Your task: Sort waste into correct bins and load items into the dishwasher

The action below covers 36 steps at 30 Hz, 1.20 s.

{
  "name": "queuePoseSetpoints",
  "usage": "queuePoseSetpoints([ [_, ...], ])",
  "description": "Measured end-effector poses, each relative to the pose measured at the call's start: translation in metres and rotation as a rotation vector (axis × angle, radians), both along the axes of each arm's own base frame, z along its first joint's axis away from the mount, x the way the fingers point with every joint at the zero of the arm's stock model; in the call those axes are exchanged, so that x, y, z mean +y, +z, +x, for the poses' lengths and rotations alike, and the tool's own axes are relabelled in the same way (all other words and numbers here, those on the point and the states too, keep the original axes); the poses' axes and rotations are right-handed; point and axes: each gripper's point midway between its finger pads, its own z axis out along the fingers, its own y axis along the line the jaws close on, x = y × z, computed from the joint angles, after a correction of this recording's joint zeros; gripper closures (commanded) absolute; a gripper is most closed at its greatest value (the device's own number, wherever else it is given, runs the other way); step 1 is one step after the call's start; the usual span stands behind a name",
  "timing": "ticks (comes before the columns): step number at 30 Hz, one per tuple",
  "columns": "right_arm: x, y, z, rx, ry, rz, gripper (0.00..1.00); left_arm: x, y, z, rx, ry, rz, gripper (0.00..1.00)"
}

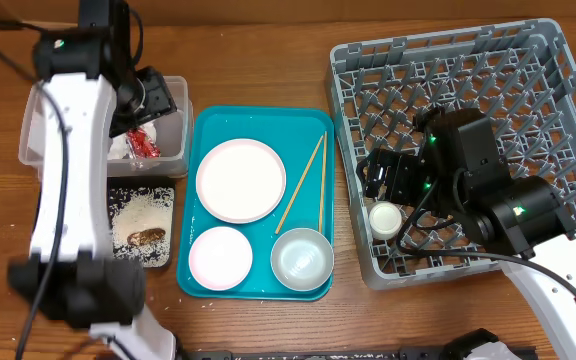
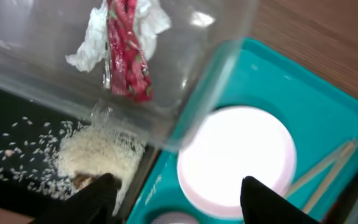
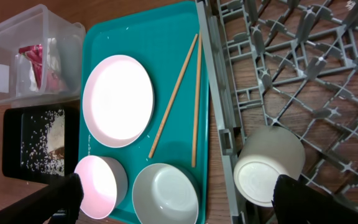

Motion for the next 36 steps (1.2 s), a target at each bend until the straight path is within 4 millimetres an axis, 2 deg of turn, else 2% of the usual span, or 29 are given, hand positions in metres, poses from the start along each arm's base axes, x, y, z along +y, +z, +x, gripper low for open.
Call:
queuePoseSetpoints([
  [1,0.000,0.000,0.000,0.000,-0.001,0.000,0.00,-0.007,0.017,-0.010,-0.033,-0.029,0.003,0.31],
  [4,0.000,0.000,0.000,0.000,0.000,0.000,0.00,-0.034,0.069,-0.047,-0.148,-0.141,0.013,0.14],
  [6,0.000,0.000,0.000,0.000,0.000,0.000,0.00,-0.046,0.085,-0.068,-0.175,-0.199,0.014,0.01],
  [9,0.000,0.000,0.000,0.000,0.000,0.000,0.00,-0.055,0.100,-0.096,-0.197,-0.256,0.016,0.01],
  [12,0.000,0.000,0.000,0.000,0.000,0.000,0.00,-0.052,0.101,-0.113,-0.170,-0.261,0.020,0.04],
  [14,0.000,0.000,0.000,0.000,0.000,0.000,0.00,-0.051,0.099,-0.119,-0.149,-0.262,0.020,0.00],
  [36,0.000,0.000,0.000,0.000,0.000,0.000,0.00,-0.052,0.102,-0.122,-0.162,-0.265,0.017,0.00],
])
